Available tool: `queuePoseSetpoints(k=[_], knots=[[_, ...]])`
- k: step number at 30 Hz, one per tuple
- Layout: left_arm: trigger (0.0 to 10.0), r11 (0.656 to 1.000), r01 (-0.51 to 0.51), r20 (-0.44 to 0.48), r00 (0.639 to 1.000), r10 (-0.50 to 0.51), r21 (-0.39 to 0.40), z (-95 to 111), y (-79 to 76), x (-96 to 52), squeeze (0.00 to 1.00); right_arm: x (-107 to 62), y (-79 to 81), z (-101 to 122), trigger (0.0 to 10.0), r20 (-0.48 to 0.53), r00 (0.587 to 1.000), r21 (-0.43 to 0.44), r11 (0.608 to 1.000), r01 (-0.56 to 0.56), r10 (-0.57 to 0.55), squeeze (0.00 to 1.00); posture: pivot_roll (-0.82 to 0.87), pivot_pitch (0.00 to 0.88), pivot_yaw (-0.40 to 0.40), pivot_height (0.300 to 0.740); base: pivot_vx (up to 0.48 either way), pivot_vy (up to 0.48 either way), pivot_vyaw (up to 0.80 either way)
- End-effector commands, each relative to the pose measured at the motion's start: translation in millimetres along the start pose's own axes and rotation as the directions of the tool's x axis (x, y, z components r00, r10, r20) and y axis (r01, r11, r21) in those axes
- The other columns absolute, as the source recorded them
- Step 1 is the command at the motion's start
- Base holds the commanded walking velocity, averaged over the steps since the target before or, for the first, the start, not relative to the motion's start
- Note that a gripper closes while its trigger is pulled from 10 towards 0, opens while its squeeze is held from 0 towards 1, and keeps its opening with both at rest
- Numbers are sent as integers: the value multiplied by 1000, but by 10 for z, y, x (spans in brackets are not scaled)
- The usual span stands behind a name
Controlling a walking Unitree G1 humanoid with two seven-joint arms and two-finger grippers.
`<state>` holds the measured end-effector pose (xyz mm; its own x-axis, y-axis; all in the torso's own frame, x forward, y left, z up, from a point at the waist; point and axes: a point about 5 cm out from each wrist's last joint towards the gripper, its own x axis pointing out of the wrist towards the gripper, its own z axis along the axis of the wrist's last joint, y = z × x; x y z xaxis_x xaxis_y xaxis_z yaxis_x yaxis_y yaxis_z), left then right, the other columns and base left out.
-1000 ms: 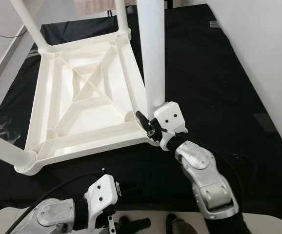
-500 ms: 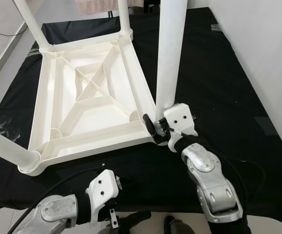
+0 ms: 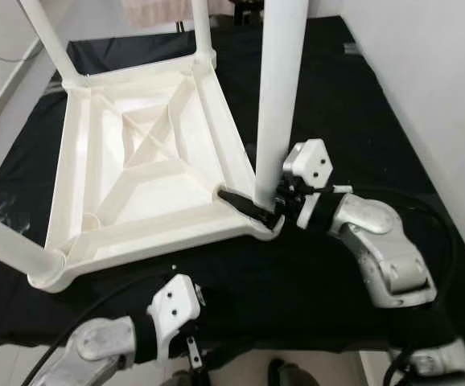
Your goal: Building children table
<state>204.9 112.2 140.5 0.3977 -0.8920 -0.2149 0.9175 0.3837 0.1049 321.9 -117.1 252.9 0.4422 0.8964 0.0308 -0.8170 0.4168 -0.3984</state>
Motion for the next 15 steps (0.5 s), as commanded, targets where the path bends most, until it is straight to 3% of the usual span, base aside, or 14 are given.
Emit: queuePoseSetpoints(k=[1,2,7,15], knots=[[10000,1000,0,-15,1000,-1,-12,-60,-32,9,0,68,78,-25,4431,9,997,-3,997,-71,71,0,-45,210,1,740,0,0,0],[10000,999,-24,-2,1000,24,-22,-61,-26,19,0,130,-9,-58,0,-7,996,-3,996,-89,89,0,-39,199,-6,740,0,0,0],[10000,997,-67,25,997,68,-43,-66,-17,20,0,143,-87,-131,0,-20,993,15,993,-113,114,0,-38,187,-6,740,0,0,0],[10000,970,-241,55,969,241,2,-55,54,-43,0,-133,-68,-365,0,-93,995,65,997,-41,47,0,-51,178,-1,740,0,0,0]])
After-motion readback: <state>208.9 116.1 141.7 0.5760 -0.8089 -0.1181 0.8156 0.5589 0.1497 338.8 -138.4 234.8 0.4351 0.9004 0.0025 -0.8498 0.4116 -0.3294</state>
